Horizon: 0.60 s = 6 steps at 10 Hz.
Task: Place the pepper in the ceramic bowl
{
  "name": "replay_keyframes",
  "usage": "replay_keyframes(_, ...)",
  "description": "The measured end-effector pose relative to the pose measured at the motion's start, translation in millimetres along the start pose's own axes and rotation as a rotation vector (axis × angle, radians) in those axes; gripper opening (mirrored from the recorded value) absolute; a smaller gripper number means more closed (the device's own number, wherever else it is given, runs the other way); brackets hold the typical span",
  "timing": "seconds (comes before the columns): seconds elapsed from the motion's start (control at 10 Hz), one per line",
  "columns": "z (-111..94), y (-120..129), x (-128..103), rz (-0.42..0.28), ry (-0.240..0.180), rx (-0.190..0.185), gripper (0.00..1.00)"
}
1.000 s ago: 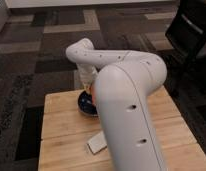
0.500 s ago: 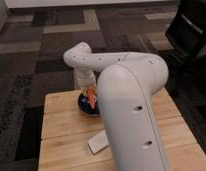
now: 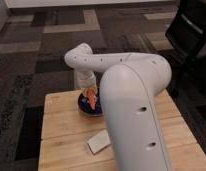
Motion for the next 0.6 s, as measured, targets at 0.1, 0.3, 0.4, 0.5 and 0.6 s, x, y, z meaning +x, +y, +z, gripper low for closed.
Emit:
replay_keyframes(0.1, 0.1, 0.1, 0.1, 0.0, 0.0, 0.0, 0.67)
replay_keyframes(0.3, 0.1, -0.1, 0.0, 0.0, 0.0, 0.0, 0.79)
replay_keyframes(0.4, 0.1, 0.2, 0.0, 0.0, 0.0, 0.0, 0.8)
replay_keyframes(0.5, 0.1, -0.2, 0.1, 0.0, 0.0, 0.0, 0.8)
replay_keyframes(0.6, 0.1, 0.0, 0.1, 0.0, 0.0, 0.0, 0.8)
